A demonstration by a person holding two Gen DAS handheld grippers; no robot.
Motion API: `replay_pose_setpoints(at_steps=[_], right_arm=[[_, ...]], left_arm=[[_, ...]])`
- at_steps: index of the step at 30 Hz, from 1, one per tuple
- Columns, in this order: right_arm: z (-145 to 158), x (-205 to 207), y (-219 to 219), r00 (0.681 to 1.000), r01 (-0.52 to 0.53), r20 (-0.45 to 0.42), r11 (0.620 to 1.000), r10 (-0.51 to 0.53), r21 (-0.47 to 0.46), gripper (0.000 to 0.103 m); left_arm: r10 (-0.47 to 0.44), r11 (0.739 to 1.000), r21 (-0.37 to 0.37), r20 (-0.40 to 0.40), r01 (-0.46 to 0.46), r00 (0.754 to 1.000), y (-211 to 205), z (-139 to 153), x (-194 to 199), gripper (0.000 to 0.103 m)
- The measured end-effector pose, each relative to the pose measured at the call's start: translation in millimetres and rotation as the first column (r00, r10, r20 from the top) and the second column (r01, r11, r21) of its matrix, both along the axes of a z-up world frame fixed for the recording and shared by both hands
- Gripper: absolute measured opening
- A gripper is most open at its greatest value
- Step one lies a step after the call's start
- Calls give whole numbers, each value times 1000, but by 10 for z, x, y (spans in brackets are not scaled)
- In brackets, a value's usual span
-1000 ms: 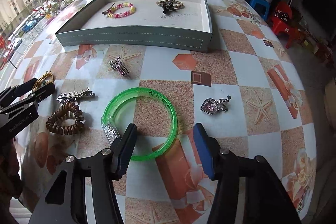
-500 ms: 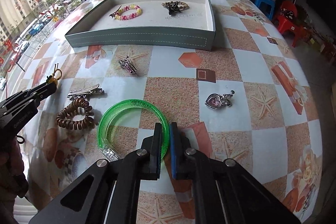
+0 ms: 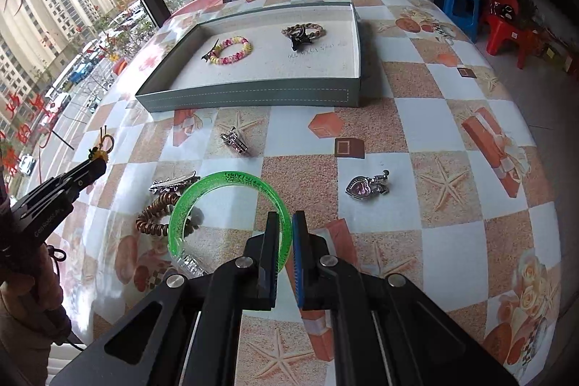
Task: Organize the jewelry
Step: 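Carry the bangle and hair tie into the tray and open both tools to release them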
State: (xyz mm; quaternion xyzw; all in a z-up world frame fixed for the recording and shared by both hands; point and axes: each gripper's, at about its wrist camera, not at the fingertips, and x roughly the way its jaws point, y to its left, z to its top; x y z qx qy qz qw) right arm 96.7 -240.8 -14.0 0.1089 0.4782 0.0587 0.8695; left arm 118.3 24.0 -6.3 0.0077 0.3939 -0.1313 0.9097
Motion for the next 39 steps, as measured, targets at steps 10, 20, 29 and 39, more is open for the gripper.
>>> replay_pose_setpoints(at_steps=[10, 20, 29, 39], right_arm=[[456, 419, -149, 998, -9, 64, 999, 7, 44, 7], [582, 1265, -193, 999, -12, 53, 999, 10, 46, 7], [246, 1806, -142, 999, -36, -34, 999, 36, 7, 7], [-154, 2109, -106, 991, -47, -129, 998, 42, -37, 7]], left_arm=[[-53, 997, -48, 58, 56, 997, -159, 488, 256, 26], [-61, 998, 2, 62, 61, 996, -453, 606, 1028, 26], [-86, 992, 90, -72, 92, 994, -733, 113, 1598, 26], [-94, 982, 147, -163, 118, 982, -904, -259, 1848, 26]])
